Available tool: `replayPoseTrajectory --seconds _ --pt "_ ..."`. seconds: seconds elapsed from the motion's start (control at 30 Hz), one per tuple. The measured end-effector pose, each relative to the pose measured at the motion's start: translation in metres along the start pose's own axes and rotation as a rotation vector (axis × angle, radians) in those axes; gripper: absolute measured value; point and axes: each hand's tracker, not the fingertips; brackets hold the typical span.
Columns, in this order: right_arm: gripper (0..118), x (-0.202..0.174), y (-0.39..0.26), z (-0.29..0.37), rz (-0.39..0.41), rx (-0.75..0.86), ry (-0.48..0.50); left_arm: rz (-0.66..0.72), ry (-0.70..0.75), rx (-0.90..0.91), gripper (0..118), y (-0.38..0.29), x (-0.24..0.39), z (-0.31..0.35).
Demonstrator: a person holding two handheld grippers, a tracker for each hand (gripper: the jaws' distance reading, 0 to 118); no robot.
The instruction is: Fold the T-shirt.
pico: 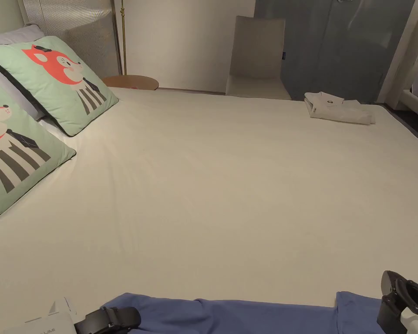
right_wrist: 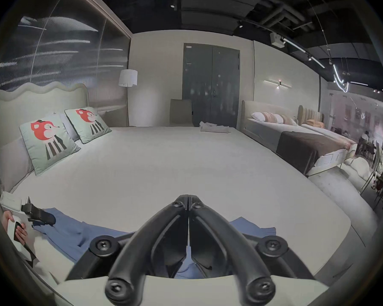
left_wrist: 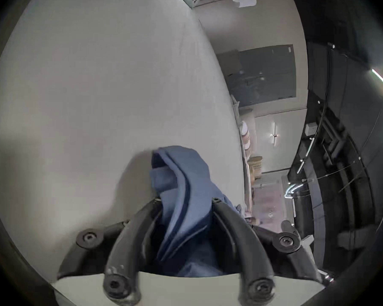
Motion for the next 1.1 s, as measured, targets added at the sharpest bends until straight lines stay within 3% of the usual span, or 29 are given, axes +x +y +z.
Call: replayPoseTrajectory --seconds 0.1,0.3,0.43,0.7,0.97,1.03,1.07,1.1 --pt "1 0.003 0.002 0.001 -0.009 0.008 -0.004 -0.069 0.033 0.026 14 0.003 0.005 0.026" --pt "1 0.007 -0.003 0.002 -0.043 0.011 0.002 -0.021 0.127 0.229 14 0.017 -0.003 0.094" --pt "1 0.005 -0.008 0.000 -0.065 0.000 0.022 -0.075 0.144 0.214 14 0.006 0.020 0.103" --pt "1 0.007 -0.007 0.007 -0.093 0.017 0.060 -0.237 -0.076 0.067 14 -0.029 0.115 0.026" --pt "1 0.036 -0.007 0.024 -0.142 0.035 0.037 -0.452 0.174 -0.065 14 -0.084 0.145 -0.094" --pt "1 0.044 -0.008 0.027 -0.170 0.035 0.026 -0.441 0.179 -0.074 20 -0.097 0.141 -0.114" --pt "1 0.047 -0.008 0.028 -0.174 0.035 0.019 -0.430 0.185 -0.081 30 -0.101 0.139 -0.121" --pt "1 0.050 -0.009 0.029 -0.178 0.036 0.012 -0.409 0.186 -0.092 53 -0.106 0.137 -0.125"
